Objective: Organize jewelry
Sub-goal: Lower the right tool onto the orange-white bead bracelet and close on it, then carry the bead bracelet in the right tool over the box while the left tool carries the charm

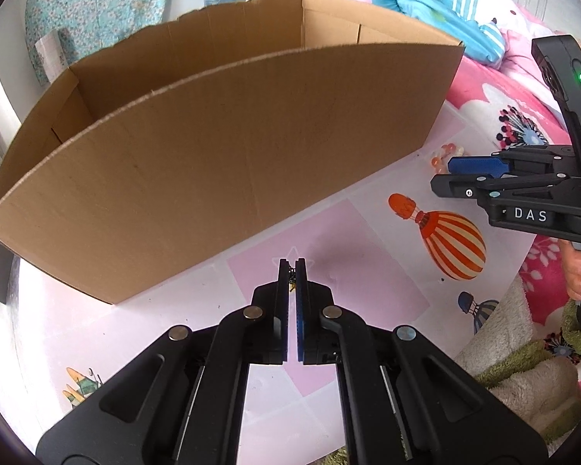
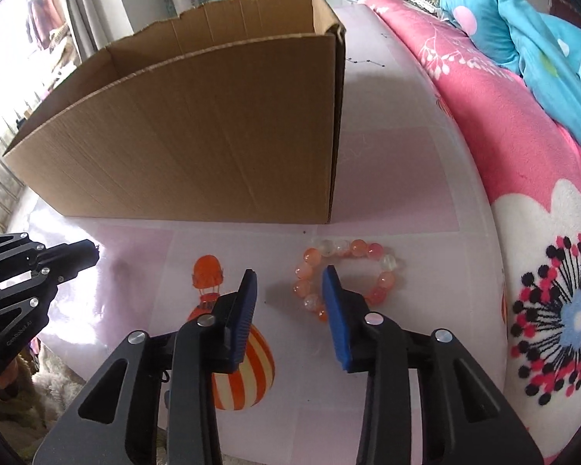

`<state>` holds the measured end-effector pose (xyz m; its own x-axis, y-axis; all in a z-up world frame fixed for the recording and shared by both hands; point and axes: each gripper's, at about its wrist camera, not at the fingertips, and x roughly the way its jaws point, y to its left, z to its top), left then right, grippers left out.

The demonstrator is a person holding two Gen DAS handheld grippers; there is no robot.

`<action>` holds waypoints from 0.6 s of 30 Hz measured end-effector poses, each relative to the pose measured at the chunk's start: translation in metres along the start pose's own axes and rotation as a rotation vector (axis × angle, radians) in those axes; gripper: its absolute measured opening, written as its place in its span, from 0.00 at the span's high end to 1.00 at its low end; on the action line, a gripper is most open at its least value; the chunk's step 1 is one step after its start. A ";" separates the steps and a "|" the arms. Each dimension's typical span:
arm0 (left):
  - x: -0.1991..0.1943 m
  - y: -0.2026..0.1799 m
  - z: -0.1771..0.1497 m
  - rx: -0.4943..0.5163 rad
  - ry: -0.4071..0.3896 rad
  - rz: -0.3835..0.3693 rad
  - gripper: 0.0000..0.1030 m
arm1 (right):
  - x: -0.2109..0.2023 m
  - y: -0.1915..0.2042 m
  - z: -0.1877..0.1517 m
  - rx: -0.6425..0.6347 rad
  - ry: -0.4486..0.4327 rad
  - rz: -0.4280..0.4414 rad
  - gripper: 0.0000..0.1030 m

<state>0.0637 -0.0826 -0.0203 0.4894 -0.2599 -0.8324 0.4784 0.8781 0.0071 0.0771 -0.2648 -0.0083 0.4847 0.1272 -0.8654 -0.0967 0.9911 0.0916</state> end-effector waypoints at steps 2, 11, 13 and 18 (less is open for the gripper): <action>0.003 0.000 0.001 -0.005 0.017 0.001 0.98 | 0.001 -0.001 0.001 0.000 -0.001 -0.005 0.71; 0.006 0.000 0.001 -0.019 0.035 0.003 0.98 | 0.003 -0.008 0.004 0.020 0.002 -0.023 0.90; 0.006 -0.001 0.001 -0.016 0.034 0.004 0.98 | 0.001 -0.015 0.003 0.071 -0.005 0.024 0.90; 0.003 0.000 0.000 -0.012 0.028 0.005 0.98 | -0.014 -0.041 0.005 0.228 -0.053 0.173 0.90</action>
<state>0.0649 -0.0833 -0.0228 0.4710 -0.2440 -0.8477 0.4668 0.8843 0.0048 0.0789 -0.3071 0.0024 0.5234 0.2912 -0.8008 0.0128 0.9370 0.3491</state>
